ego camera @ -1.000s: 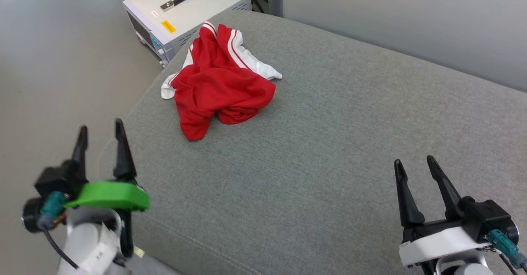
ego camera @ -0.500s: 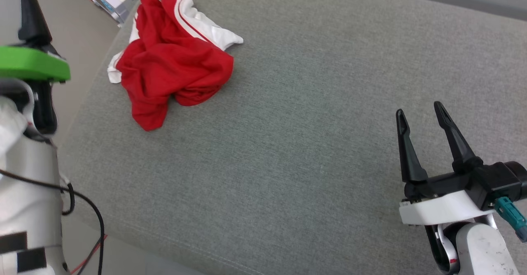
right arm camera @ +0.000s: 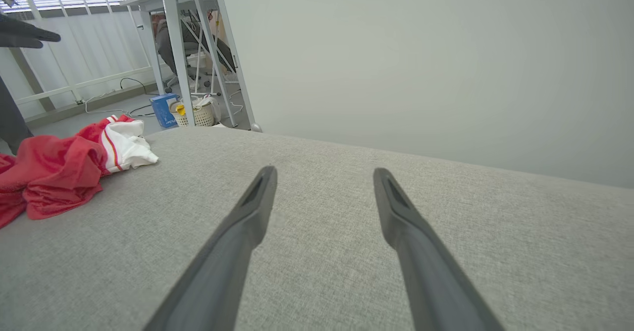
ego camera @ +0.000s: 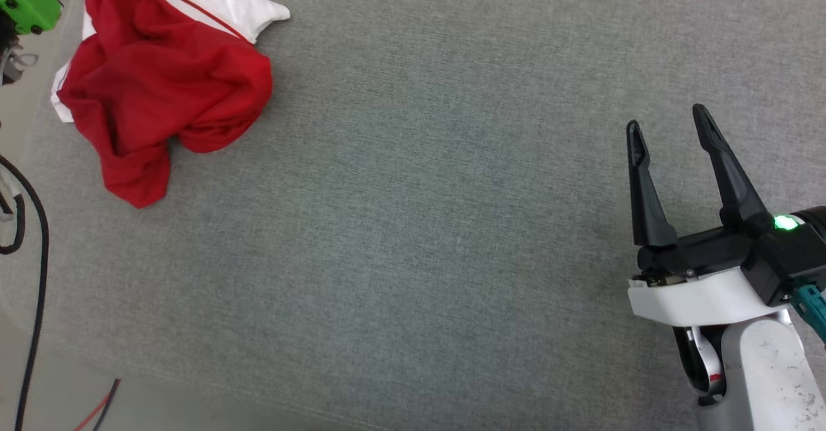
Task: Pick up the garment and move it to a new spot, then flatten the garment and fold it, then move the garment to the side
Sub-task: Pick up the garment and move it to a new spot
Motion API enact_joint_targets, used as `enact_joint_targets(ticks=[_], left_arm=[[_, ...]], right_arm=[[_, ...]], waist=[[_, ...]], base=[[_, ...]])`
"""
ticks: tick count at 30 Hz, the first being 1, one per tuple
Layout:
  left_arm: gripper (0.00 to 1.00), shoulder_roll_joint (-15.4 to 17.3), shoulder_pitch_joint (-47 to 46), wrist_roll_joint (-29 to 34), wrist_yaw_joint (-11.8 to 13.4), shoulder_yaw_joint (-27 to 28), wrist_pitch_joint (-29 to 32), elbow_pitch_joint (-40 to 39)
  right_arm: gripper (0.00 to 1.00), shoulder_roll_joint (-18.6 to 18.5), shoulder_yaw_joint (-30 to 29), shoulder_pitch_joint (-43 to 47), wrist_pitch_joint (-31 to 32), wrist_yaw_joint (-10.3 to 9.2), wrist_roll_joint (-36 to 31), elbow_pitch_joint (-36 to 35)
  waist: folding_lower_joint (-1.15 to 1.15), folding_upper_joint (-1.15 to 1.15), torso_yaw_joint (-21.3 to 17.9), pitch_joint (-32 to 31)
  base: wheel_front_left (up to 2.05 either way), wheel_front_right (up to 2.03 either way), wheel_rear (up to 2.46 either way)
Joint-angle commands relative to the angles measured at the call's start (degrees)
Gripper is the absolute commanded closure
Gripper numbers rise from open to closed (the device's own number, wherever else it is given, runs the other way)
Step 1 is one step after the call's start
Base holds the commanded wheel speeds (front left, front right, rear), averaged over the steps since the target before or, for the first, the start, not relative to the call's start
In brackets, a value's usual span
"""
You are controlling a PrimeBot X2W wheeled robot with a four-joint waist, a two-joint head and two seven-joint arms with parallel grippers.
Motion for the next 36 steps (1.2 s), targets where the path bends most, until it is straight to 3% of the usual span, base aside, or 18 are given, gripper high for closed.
enact_joint_targets(ticks=[1, 6, 12, 21, 26, 27, 36], left_arm=[[0.0, 1.16, -1.37, -1.71, -0.16, -1.43, 3.01, 0.5], [0.0, 4.85, -2.52, -6.58, -0.16, -8.57, 17.05, 0.98], [0.0, 8.32, -1.97, -9.28, -0.16, -14.98, 25.42, 2.13], [0.0, 11.2, 2.78, -7.08, -0.16, -29.6, 30.53, 1.91], [0.0, 9.82, 4.62, -8.91, -0.16, -33.65, 29.61, 2.24], [1.0, 9.23, 4.27, -10.22, -0.16, -35.24, 28.8, 2.58], [1.0, 10.9, -0.13, -14.92, -0.16, -32.86, 19.87, 1.04]], right_arm=[[0.0, -0.2, -0.05, -1.3, -0.27, -0.04, -0.37, -0.65], [0.0, -0.2, 0.0, -2.05, -0.27, -0.04, -0.23, -1.38], [0.0, -0.2, 0.0, -2.71, -0.27, -0.04, -0.03, -1.62], [0.0, -0.2, -0.29, -2.95, -0.27, -0.04, 0.31, -0.84], [0.0, -0.2, -0.22, -3.38, -0.27, -0.04, 0.39, -0.3], [0.0, -0.2, -0.01, -3.54, -0.27, -0.04, 0.31, 0.11], [0.0, -0.2, 0.0, -2.57, -0.27, -0.04, 1.75, 1.27]], waist=[[-0.01, 0.29, -2.56, 2.8], [-0.01, 0.29, -3.88, 4.56], [-0.01, 0.29, -5.29, 6.22], [-0.01, 0.29, -5.88, 7.33], [-0.01, 0.29, -5.81, 7.62], [-0.01, 0.29, -5.74, 7.44], [-0.01, 0.29, -5.52, 3.07]], base=[[0.0, 0.0, 0.0], [0.0, 0.0, 0.0], [0.0, 0.0, 0.0], [0.0, 0.0, 0.0], [0.0, 0.0, 0.0], [0.0, 0.0, 0.0], [0.0, 0.0, 0.0]])
